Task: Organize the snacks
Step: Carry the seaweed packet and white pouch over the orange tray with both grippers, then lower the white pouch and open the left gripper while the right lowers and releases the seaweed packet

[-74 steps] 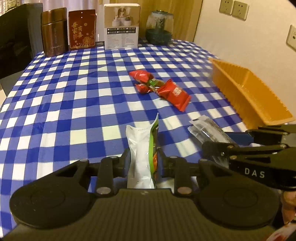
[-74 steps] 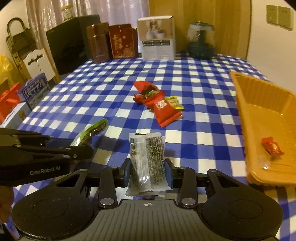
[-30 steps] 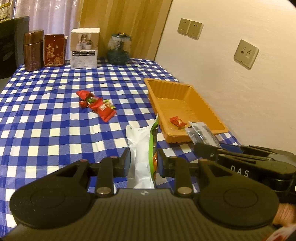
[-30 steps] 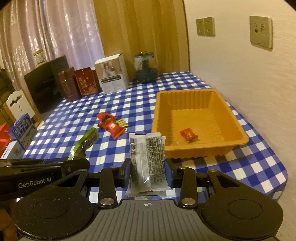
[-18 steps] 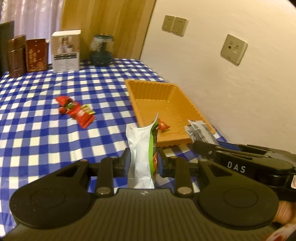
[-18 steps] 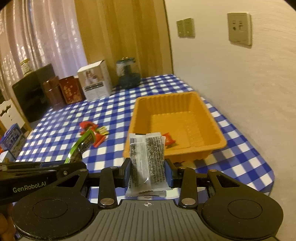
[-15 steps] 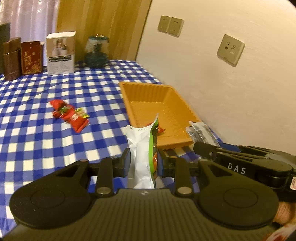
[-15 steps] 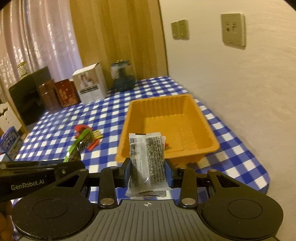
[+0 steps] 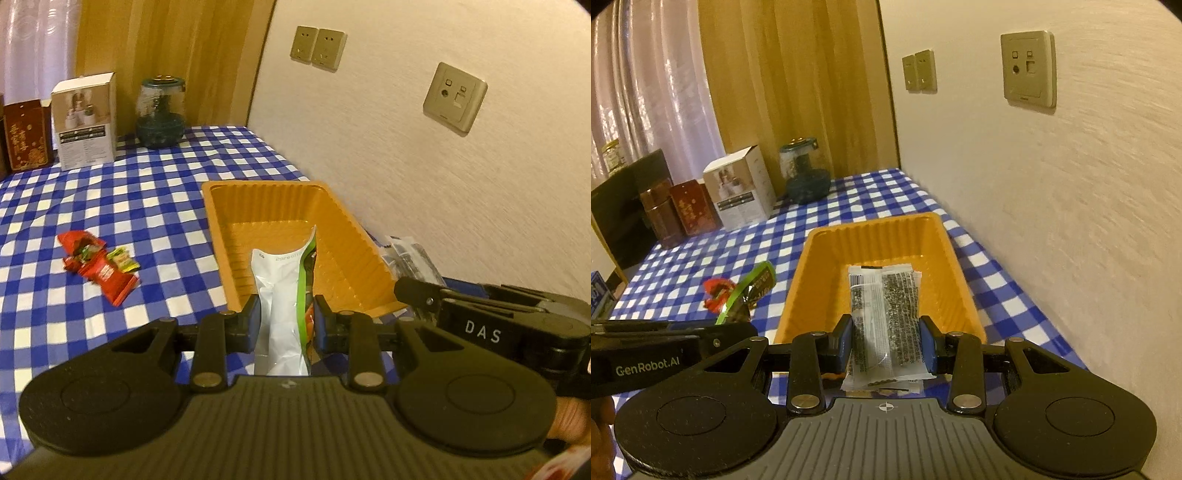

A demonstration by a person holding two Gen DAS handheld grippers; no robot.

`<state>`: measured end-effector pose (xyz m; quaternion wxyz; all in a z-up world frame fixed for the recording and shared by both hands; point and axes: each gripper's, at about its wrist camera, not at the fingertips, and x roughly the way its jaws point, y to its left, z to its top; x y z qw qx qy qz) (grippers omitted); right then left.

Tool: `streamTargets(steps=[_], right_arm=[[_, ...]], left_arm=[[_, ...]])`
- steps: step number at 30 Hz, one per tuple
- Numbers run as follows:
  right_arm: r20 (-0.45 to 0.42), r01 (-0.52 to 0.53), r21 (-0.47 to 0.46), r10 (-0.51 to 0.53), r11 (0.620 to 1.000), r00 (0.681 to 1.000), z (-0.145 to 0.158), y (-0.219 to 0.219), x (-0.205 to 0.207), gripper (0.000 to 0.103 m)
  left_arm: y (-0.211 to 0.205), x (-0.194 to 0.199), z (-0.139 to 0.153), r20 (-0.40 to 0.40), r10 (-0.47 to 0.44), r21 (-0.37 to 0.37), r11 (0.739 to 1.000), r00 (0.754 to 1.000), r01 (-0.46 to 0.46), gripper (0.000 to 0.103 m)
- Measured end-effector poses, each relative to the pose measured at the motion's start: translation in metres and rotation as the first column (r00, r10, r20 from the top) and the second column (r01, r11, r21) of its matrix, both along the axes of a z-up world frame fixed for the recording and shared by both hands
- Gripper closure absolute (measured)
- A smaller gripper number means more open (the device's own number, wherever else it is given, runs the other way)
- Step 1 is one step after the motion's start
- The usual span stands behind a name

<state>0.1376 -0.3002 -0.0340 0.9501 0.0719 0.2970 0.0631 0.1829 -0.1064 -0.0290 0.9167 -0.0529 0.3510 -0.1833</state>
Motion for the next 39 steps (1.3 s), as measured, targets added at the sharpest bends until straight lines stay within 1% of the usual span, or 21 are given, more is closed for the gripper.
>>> streamTargets(steps=[10,13,18,25,35,39], right_arm=[[-0.008,-0.006,0.001,0.006,1.000,1.000,0.000,-0.010,0.032,0.065],[-0.013,-0.007,0.005,0.007,1.000,1.000,-0.001,-0.012,0.042,0.065],[-0.019,-0.003,0.005,0.003,1.000,1.000,-0.003,-0.016,0.058,0.065],[-0.044,0.008,0.031,-0.006,0.999,0.999,-0.012,-0.020,0.076,0.065],[-0.069,0.015,0.041,-0.012,0.999,0.998,-0.022,-0.020,0.087,0.065],[-0.075,0.015,0.041,-0.012,0.999,0.997,-0.025,-0.020,0.088,0.065]], left_arm=[[-0.017,0.034,-0.009,-0.028,-0.024,0.002,1.000,0.999,0.024,0.077],[-0.018,0.045,-0.011,-0.037,-0.023,-0.005,1.000,0.999,0.023,0.077],[-0.017,0.064,-0.012,-0.037,-0.019,0.002,1.000,0.999,0.019,0.077],[-0.022,0.086,-0.018,-0.047,-0.023,0.016,1.000,0.999,0.024,0.077],[-0.029,0.101,-0.038,-0.082,-0.024,0.022,0.999,0.996,0.025,0.077],[-0.031,0.103,-0.045,-0.081,-0.017,0.023,1.000,0.997,0.019,0.076]])
